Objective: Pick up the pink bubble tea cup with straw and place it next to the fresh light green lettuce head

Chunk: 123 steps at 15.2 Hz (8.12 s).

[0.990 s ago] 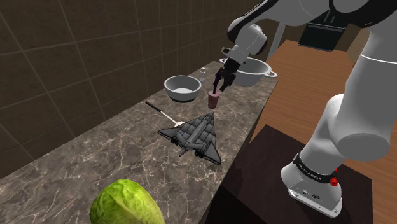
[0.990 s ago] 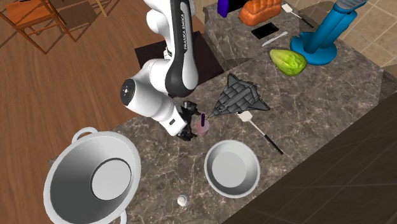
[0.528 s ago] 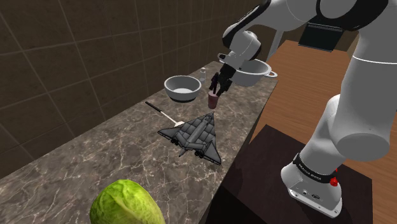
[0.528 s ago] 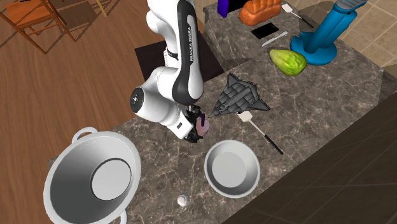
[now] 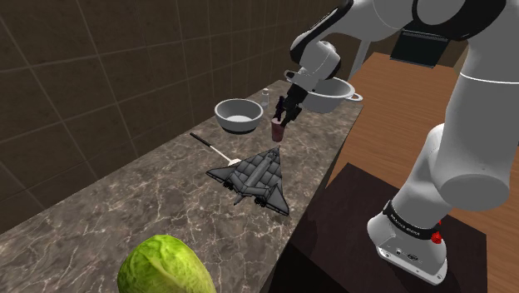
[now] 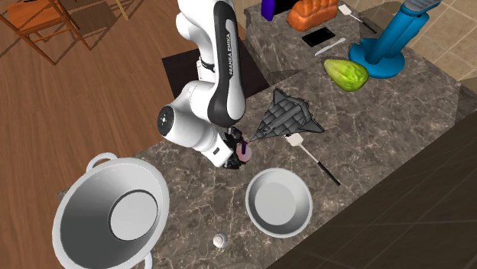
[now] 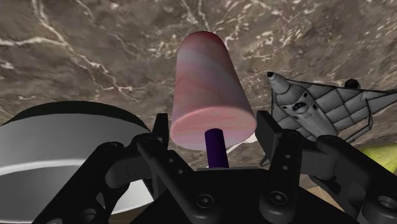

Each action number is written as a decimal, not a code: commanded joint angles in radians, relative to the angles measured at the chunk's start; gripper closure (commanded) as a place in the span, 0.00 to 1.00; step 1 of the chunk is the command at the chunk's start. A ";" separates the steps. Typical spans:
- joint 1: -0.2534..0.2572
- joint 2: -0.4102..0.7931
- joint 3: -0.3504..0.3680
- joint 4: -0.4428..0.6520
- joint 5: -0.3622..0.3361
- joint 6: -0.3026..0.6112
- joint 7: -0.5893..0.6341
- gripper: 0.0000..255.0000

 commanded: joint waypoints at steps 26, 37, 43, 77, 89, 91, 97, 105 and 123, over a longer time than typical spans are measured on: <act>0.023 -0.166 -0.029 0.049 -0.167 -0.100 0.185 1.00; 0.026 -0.243 -0.030 0.116 -0.245 -0.188 0.290 1.00; 0.026 -0.272 -0.029 0.165 -0.275 -0.242 0.341 1.00; 0.082 -0.778 0.322 -0.136 -0.419 -0.148 0.845 1.00; 0.158 -0.941 0.603 -0.301 -0.330 -0.010 1.116 1.00; 0.175 -0.952 0.651 -0.311 -0.312 0.013 1.162 1.00; 0.224 -0.951 0.801 -0.313 -0.259 0.087 1.301 1.00; 0.259 -0.918 0.916 -0.335 -0.211 0.191 1.378 1.00; 0.326 -0.827 0.947 -0.509 -0.075 0.444 1.248 1.00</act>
